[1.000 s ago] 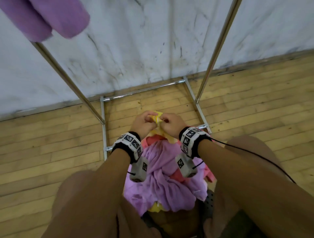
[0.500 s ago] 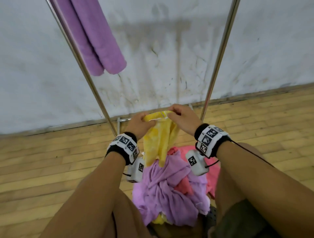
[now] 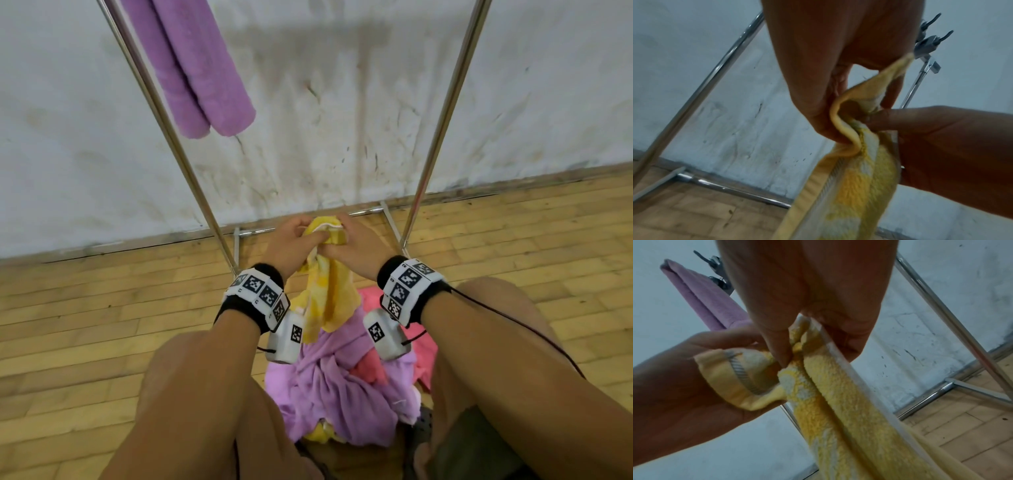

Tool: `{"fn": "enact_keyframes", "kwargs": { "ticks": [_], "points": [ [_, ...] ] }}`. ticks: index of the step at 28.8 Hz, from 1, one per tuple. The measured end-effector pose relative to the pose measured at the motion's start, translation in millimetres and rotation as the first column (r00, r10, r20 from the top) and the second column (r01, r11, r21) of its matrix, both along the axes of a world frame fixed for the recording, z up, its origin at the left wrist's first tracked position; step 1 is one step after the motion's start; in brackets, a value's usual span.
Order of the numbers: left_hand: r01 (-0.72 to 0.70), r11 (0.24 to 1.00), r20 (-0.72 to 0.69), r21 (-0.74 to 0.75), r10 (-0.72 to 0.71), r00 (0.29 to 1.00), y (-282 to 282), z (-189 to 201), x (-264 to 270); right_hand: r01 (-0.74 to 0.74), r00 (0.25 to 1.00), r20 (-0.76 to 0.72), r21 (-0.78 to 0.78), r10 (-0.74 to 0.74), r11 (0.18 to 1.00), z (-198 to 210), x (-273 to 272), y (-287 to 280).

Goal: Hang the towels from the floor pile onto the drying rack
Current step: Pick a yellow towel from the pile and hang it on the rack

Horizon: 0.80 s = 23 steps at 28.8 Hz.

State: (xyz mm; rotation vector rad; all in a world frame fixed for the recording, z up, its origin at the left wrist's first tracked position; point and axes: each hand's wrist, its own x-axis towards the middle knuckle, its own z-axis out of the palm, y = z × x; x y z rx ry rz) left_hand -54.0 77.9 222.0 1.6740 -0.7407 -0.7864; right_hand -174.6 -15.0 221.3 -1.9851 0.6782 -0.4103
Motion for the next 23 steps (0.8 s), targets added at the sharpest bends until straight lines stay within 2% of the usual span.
{"fn": "enact_keyframes", "kwargs": {
  "ticks": [3,7,12,14,17,20,23],
  "points": [
    [0.049,0.997,-0.052,-0.054,-0.052,0.997,-2,8,-4,0.054,0.999,0.002,-0.02,-0.054,0.998,-1,1,-10],
    [0.053,0.997,-0.09,-0.054,-0.058,0.994,-1,10,1,0.147,0.988,0.05,0.003,-0.147,0.989,0,2,-20],
    [0.231,0.968,0.01,0.101,-0.233,0.972,4,4,-3,0.229,0.969,0.084,0.043,-0.232,0.972,3,1,-25],
    [0.209,0.969,-0.005,0.134,-0.21,0.978,4,-4,-1,0.24,0.966,0.086,0.045,-0.243,0.97,2,1,-25],
    [0.104,0.984,-0.025,0.147,-0.102,0.995,5,-9,4,0.25,0.964,0.076,0.045,-0.253,0.967,0,-2,-26],
    [0.057,0.991,-0.024,0.122,-0.055,0.998,4,-10,5,0.206,0.978,0.032,0.026,-0.207,0.978,-2,-6,-26],
    [0.027,0.996,-0.001,0.088,-0.027,1.0,3,-11,5,0.109,0.994,0.006,0.144,-0.111,0.983,-4,-10,-21]
  ]
}}
